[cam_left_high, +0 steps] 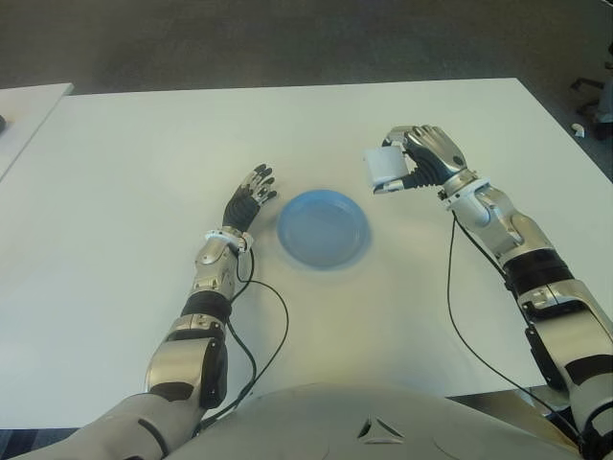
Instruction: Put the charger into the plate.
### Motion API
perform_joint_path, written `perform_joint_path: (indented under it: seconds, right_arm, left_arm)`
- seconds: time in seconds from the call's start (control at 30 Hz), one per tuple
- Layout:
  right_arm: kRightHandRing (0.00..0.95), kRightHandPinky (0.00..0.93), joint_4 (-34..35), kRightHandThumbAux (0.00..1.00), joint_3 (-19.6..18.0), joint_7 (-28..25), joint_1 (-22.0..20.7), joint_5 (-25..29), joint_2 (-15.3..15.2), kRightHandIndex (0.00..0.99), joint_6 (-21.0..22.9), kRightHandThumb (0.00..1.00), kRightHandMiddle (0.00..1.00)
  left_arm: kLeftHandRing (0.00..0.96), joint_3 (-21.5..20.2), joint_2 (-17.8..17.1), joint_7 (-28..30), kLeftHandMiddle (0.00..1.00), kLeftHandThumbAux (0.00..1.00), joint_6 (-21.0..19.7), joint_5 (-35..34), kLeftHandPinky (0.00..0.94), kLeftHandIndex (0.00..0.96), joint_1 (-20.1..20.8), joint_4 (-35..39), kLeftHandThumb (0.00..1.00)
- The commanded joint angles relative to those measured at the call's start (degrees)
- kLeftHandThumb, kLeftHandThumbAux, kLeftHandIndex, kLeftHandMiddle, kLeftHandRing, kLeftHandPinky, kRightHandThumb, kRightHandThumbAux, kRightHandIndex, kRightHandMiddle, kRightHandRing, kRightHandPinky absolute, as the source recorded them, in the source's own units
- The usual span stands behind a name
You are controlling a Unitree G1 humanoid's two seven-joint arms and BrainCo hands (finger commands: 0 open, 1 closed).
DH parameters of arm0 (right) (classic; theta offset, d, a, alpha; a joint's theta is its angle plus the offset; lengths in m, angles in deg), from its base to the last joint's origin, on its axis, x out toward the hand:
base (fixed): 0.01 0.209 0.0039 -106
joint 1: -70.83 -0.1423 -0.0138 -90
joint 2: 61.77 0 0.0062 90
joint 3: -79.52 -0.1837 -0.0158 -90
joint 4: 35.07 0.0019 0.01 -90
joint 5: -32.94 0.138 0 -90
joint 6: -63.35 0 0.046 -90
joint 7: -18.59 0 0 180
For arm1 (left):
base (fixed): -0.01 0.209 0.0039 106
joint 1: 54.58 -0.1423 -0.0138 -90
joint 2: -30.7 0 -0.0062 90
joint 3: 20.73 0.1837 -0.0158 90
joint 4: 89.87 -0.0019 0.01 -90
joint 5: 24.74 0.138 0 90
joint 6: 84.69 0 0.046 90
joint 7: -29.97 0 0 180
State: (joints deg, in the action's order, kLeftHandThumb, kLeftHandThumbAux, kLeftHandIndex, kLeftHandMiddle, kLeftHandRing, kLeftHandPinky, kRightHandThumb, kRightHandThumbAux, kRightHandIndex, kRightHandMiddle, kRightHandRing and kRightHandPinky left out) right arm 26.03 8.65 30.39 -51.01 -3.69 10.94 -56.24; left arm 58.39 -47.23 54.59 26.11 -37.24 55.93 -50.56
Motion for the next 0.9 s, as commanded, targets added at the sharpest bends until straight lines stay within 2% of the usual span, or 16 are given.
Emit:
perform_joint_path:
  seconds: [0.03,0.37,0.7,0.9]
  right_arm:
    - [0.855,0.833,-0.50,0.709,0.97,-0.63,-1.19,-0.77,4.36,0.440,2.05,0.745,0.869]
    - [0.847,0.819,-5.58,0.709,2.38,-1.91,-4.60,-1.15,9.41,0.440,2.16,0.745,0.856]
    - [0.854,0.820,-14.52,0.708,5.85,1.37,-7.98,-3.56,14.20,0.440,0.00,0.747,0.865]
    - [0.860,0.838,-17.83,0.707,7.38,2.97,-9.28,-4.66,15.84,0.441,-0.27,0.748,0.874]
  left_arm:
    - [0.048,-0.25,0.75,-1.18,0.081,0.597,-1.58,-0.20,0.024,0.065,-0.46,-1.41,0.000]
    - [0.056,-0.57,1.65,-1.14,0.098,0.592,-1.51,-0.78,0.026,0.080,-0.45,-1.20,0.000]
    - [0.082,-1.14,2.88,-1.04,0.132,0.602,-2.50,-2.64,0.038,0.107,-0.82,0.10,0.000]
    - [0.087,-1.68,3.72,-0.82,0.139,0.613,-4.31,-3.86,0.051,0.118,-1.23,1.50,0.000]
